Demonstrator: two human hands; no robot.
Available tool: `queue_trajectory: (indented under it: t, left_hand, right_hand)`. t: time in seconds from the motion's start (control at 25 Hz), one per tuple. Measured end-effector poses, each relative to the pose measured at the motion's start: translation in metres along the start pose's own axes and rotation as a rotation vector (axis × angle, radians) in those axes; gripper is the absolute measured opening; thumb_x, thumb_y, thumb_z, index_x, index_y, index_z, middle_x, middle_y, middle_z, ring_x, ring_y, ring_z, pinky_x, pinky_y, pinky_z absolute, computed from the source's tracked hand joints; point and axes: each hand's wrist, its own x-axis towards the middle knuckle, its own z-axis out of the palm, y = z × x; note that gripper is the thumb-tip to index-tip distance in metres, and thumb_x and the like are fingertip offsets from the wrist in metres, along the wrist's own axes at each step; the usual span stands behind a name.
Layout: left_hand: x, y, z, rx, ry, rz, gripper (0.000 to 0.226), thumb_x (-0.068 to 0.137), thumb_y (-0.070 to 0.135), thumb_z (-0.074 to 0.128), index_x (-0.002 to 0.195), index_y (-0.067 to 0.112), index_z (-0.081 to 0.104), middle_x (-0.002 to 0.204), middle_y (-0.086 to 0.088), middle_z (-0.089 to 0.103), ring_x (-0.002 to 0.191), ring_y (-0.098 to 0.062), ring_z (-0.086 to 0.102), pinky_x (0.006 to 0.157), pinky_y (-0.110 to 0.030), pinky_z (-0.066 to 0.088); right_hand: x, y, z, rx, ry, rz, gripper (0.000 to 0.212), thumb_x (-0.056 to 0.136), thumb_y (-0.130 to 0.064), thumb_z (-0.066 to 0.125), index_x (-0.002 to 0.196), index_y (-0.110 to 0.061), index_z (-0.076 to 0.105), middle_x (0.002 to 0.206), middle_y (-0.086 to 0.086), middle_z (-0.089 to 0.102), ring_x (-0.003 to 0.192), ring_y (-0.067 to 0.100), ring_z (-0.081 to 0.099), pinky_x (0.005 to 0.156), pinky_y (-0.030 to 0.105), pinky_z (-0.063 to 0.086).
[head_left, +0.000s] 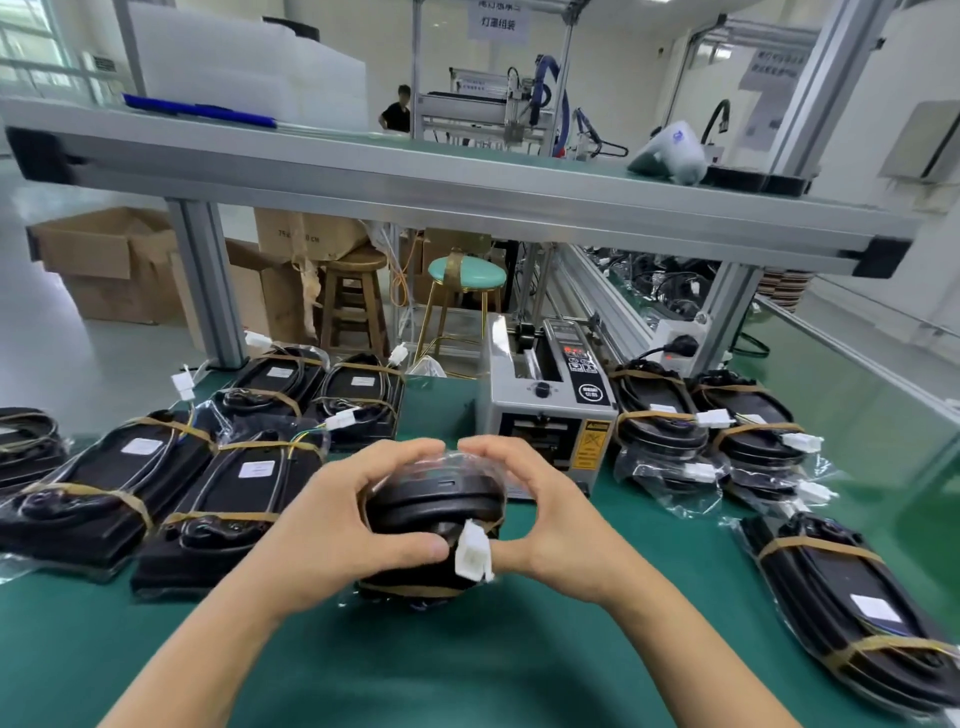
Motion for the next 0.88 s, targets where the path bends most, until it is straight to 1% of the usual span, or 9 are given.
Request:
queue_trajectory:
  t: [0.16,0.28,0.36,0.4,0.48,0.56,0.68,0.8,0.88]
  left_hand:
    - [0.0,0.001,0.001,0.056,-0.076,-0.013,0.071,0.053,0.015,0.085,0.117,0.036,0.061,0.116,0.01,0.065,0.107,-0.006,0.062,0.093,-0.018,0.045]
    - [-0.007,-0.001,0.005,0.121,-0.012,0.006,0.073,0.052,0.01,0.083,0.115,0.039,0.062,0.112,0.015,0.068,0.105,-0.004,0.063,0.091,-0.015,0.045]
    - [-0.013,-0.003,0.006,0.177,0.117,0.048,0.074,0.053,0.005,0.086,0.113,0.041,0.062,0.107,0.019,0.069,0.1,0.0,0.064,0.087,-0.009,0.044]
    - [-0.016,-0.005,0.007,0.225,0.193,0.054,0.075,0.053,0.001,0.088,0.111,0.042,0.063,0.105,0.022,0.069,0.097,0.004,0.064,0.085,-0.006,0.043]
    - [-0.02,-0.009,0.009,0.333,0.307,0.05,0.075,0.051,-0.001,0.089,0.112,0.037,0.065,0.101,0.026,0.069,0.094,0.008,0.063,0.084,-0.003,0.041]
    - [-0.022,-0.01,0.016,0.407,0.345,0.045,0.074,0.05,0.0,0.09,0.115,0.028,0.066,0.102,0.025,0.067,0.092,0.007,0.062,0.085,-0.007,0.042]
    - [-0.022,-0.01,0.028,0.472,0.326,0.066,0.076,0.049,-0.002,0.088,0.117,0.025,0.065,0.106,0.017,0.067,0.095,0.002,0.06,0.088,-0.009,0.041]
    - [-0.02,-0.009,0.035,0.532,0.346,0.087,0.076,0.048,0.001,0.088,0.115,0.027,0.065,0.105,0.02,0.064,0.093,0.002,0.057,0.084,-0.001,0.034]
    - [-0.019,-0.006,0.038,0.545,0.358,0.099,0.077,0.048,0.003,0.088,0.114,0.031,0.061,0.104,0.026,0.06,0.092,0.002,0.055,0.082,0.0,0.033]
  right_hand:
    - [-0.001,0.002,0.002,0.031,-0.049,0.08,0.058,0.075,-0.013,0.082,0.126,-0.027,0.057,0.124,-0.011,0.059,0.117,0.011,0.056,0.103,0.046,0.043]
    - [-0.006,0.004,0.008,0.081,-0.03,0.034,0.062,0.079,-0.007,0.077,0.133,-0.024,0.052,0.132,-0.008,0.055,0.124,0.01,0.051,0.11,0.039,0.039]
    - [-0.009,0.01,0.008,0.049,0.02,0.012,0.069,0.08,-0.002,0.071,0.139,-0.028,0.045,0.137,-0.011,0.049,0.129,0.003,0.045,0.11,0.023,0.033]
    - [-0.01,0.014,0.008,0.037,0.102,0.043,0.067,0.079,0.002,0.064,0.136,-0.031,0.048,0.134,-0.011,0.051,0.125,-0.001,0.046,0.106,0.017,0.034]
    - [-0.009,0.025,0.006,0.057,0.436,0.209,0.047,0.083,0.004,0.055,0.114,-0.03,0.063,0.112,-0.007,0.063,0.103,0.003,0.058,0.093,0.023,0.045]
    - [-0.004,0.037,0.001,0.131,0.728,0.386,0.017,0.089,-0.007,0.057,0.094,-0.014,0.071,0.083,-0.004,0.064,0.076,0.012,0.056,0.078,0.032,0.05]
    - [0.015,0.044,-0.002,0.248,0.846,0.506,0.017,0.089,-0.015,0.059,0.081,-0.005,0.071,0.062,0.0,0.056,0.06,0.015,0.044,0.06,0.032,0.042]
    - [0.035,0.043,0.001,0.295,0.889,0.563,0.023,0.086,-0.015,0.06,0.065,-0.013,0.068,0.056,0.003,0.053,0.059,0.018,0.043,0.06,0.035,0.044]
    - [0.047,0.044,0.003,0.263,0.922,0.605,0.023,0.086,-0.02,0.063,0.065,-0.008,0.066,0.059,0.005,0.054,0.062,0.021,0.045,0.065,0.04,0.05]
